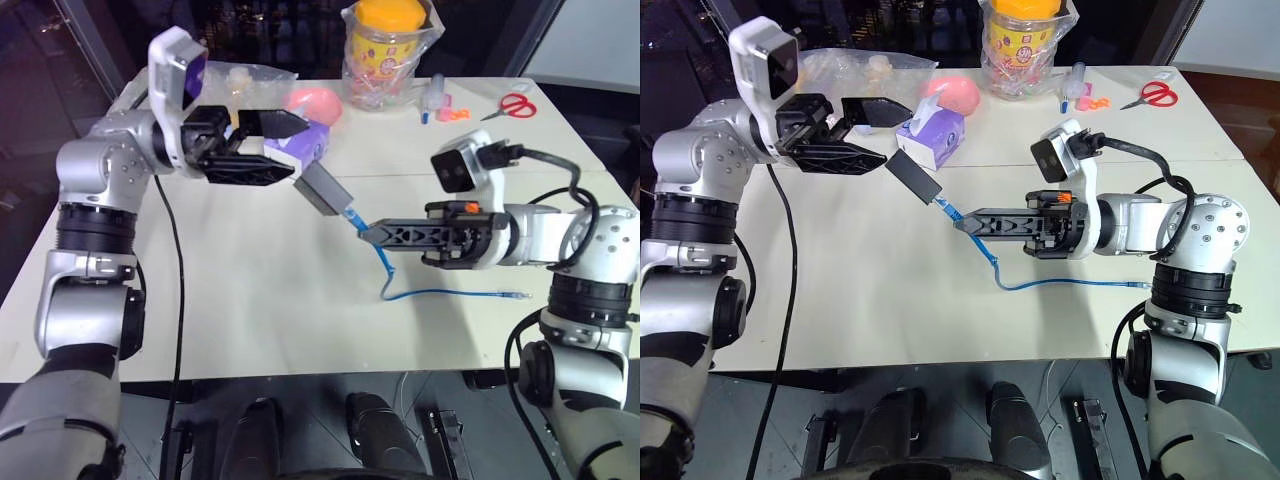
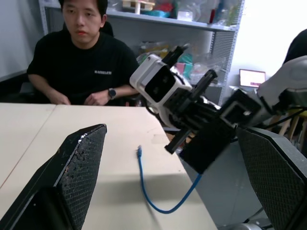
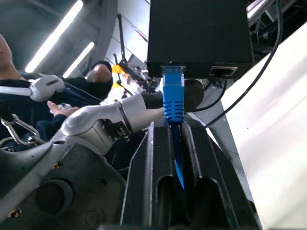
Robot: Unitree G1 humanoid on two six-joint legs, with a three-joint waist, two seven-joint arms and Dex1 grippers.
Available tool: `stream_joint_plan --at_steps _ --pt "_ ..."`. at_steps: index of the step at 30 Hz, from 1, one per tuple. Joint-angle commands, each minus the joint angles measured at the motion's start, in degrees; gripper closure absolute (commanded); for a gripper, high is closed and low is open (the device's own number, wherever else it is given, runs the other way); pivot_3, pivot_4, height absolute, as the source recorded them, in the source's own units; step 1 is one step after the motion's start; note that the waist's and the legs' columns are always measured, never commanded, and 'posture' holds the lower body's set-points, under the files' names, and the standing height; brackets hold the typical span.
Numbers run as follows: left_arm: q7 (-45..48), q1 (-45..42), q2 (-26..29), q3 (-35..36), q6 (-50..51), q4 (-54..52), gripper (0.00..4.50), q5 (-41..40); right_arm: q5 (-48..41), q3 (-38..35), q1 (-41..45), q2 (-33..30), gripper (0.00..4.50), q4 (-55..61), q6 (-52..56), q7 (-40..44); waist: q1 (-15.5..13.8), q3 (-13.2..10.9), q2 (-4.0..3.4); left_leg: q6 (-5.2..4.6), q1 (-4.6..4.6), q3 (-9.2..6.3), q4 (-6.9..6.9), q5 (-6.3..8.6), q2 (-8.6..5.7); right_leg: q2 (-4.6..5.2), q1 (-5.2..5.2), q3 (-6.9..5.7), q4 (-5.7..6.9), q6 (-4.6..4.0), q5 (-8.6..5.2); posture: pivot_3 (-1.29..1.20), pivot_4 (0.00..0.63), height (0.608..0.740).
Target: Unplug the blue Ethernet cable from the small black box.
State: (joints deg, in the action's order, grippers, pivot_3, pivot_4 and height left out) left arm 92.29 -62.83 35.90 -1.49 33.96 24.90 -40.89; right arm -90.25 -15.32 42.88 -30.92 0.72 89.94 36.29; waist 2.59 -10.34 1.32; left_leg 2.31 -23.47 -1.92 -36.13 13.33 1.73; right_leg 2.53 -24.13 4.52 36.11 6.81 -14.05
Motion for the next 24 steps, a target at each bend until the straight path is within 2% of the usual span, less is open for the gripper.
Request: stream_joint_plan --at_steps 1,7,17,20,24 --pt "0.21 -0.46 1.45 0.59 0.40 -2.60 0.00 -2.14 -5.97 0.68 -0.07 -1.13 4.42 0.00 -3.10 -2.60 -0.01 0.00 0.00 0.00 0.00 0.00 0.00 0.00 0.00 0.00 0.00 0.00 0.00 0.00 0.00 0.00 0.150 0.740" --pt "0.21 3.22 3.07 -1.99 2.02 -9.31 0.00 -5.00 -11.69 3.77 -0.26 -2.57 4.42 -0.72 -6.81 -5.97 -0.01 0.00 0.00 0.00 0.00 0.00 0.02 0.00 0.01 0.01 0.00 0.01 -0.01 0.00 0.00 0.00 0.150 0.740" --pt "0.21 0.86 -2.50 -3.11 0.85 -5.66 0.00 -2.46 -16.02 8.61 -1.21 -4.31 4.42 1.09 -10.59 -7.94 -0.09 0.00 0.02 -0.01 -0.02 0.00 -0.02 0.00 0.00 -0.02 0.02 0.01 -0.05 -0.01 -0.01 0.00 0.150 0.740" --pt "0.21 0.73 -2.45 -4.48 0.99 -6.10 0.80 -3.93 -16.71 9.44 -1.44 -4.76 4.50 1.47 -11.53 -8.25 0.00 0.00 0.02 -0.01 -0.02 0.01 -0.02 0.00 0.00 -0.02 0.02 0.02 -0.05 0.00 -0.01 0.00 0.150 0.740" --pt "0.21 0.44 -2.08 -5.74 1.05 -6.20 2.27 -5.49 -17.16 10.18 -1.61 -5.14 4.50 1.76 -12.58 -8.52 -0.01 0.00 0.02 -0.01 -0.01 0.00 -0.02 0.00 0.01 -0.03 0.01 0.03 -0.04 0.00 -0.01 0.00 0.150 0.740"
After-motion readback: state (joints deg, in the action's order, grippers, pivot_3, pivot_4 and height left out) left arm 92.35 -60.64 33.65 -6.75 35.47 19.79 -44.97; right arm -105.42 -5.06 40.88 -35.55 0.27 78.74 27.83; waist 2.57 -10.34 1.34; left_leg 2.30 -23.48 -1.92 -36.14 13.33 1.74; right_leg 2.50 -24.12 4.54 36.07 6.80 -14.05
